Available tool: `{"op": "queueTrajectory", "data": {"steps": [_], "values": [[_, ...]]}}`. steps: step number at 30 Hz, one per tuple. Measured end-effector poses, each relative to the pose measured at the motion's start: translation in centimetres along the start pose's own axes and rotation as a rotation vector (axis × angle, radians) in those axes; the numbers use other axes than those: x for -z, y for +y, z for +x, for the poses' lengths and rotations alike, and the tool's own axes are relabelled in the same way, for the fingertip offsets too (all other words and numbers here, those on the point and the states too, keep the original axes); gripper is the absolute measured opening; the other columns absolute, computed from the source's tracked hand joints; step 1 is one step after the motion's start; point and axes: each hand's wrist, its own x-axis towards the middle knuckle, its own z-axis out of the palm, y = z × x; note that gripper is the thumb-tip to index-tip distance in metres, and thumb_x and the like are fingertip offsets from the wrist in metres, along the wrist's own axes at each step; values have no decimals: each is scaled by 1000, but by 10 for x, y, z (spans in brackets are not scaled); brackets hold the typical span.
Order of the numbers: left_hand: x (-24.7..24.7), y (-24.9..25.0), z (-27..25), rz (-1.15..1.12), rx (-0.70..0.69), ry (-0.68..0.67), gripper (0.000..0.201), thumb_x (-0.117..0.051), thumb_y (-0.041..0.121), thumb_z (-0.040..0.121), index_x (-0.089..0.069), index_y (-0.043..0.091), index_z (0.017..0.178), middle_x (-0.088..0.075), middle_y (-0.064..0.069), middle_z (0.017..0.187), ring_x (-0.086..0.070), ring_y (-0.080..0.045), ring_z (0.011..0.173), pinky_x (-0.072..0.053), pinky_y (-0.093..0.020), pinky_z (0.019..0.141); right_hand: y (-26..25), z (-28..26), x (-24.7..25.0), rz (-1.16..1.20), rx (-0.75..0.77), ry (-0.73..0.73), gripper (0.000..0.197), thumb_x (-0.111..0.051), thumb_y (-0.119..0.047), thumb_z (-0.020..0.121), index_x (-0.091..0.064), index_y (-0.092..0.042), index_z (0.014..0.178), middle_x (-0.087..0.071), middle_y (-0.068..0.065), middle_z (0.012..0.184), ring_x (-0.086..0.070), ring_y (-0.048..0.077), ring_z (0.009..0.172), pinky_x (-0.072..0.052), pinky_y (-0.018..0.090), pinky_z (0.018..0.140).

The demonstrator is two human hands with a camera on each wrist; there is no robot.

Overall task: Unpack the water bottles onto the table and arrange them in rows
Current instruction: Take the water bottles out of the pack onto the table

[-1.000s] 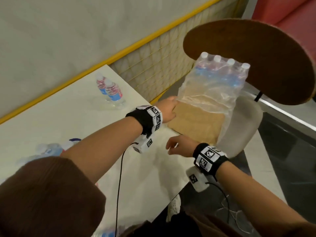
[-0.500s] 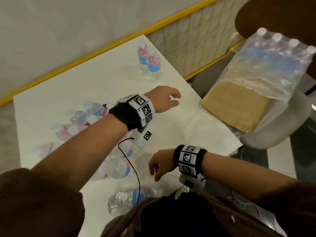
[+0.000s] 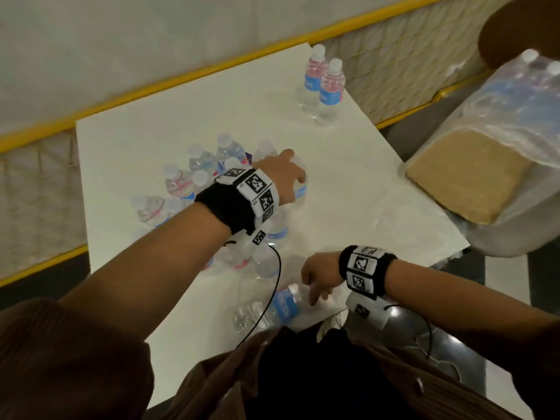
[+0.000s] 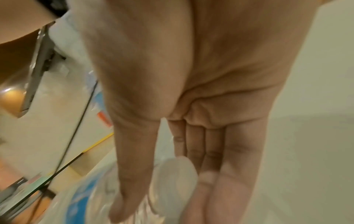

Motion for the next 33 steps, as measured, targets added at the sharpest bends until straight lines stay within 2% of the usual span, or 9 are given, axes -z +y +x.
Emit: {"op": "queueTrajectory", "data": {"steps": [2,4,7,12,17,20,24,27,33], "values": [[2,-2,-4,-24,-13,1,42,-58,32,87,-51,30,129,-33,-4,135,-48,-29,120,-43,-42,98,-1,-14,18,64,19,112,44,-75,-36,76,-63,-6,105,-67,2,72,-61,13,62,-51,22,60],[2,-5,-9,-46,-6,14,46,-54,35,90,-47,27,135,-36,-6,137,-47,-29,121,-42,-40,100,-5,-33,38,103,45,201,38,-77,-36,74,-66,-7,95,-65,0,70,-59,11,60,-47,18,56],[3,-4,-19,-51,-15,69,50,-54,35,91,-42,26,138,-38,-8,137,-45,-30,123,-42,-41,100,-11,-64,62,108,74,368,32,-80,-35,69,-64,-11,83,-63,0,66,-56,13,59,-46,24,58],[-9,8,-35,-129,-152,149,51,-65,34,79,-52,23,127,-45,-7,126,-45,-29,121,-44,-47,97,-17,-90,77,-48,89,606,34,-78,-30,70,-57,-15,93,-55,-3,73,-52,17,68,-42,31,65],[-17,17,-39,-319,-147,156,64,-68,28,79,-41,20,136,-46,-5,133,-45,-26,123,-42,-45,101,-8,-85,75,-22,97,727,33,-75,-25,72,-53,-18,96,-56,-4,75,-52,18,69,-39,27,60],[-6,18,-38,-598,-103,173,70,-63,22,86,-28,17,145,-40,-8,144,-41,-21,131,-37,-33,107,-3,-83,75,58,99,743,34,-75,-28,74,-51,-20,96,-54,-7,72,-52,17,70,-41,28,64],[14,29,-32,-922,-26,281,59,-61,8,84,-39,18,138,-47,-6,135,-48,-13,108,-42,-22,88,-1,-80,74,108,102,749,28,-73,-29,77,-47,-25,87,-50,-10,67,-48,9,63,-34,19,57],[11,41,-30,-782,-34,198,55,-58,6,84,-42,18,136,-48,-7,136,-51,-18,114,-42,-24,88,1,-79,74,123,106,726,31,-76,-27,75,-45,-25,78,-55,-3,73,-53,15,67,-40,23,60],[-9,37,-33,-369,82,138,45,-50,16,89,-45,18,134,-46,-8,133,-49,-30,122,-45,-40,99,17,-72,69,186,88,661,67,-81,-34,68,-47,-26,125,-54,2,114,-57,21,98,-49,35,90]]}}
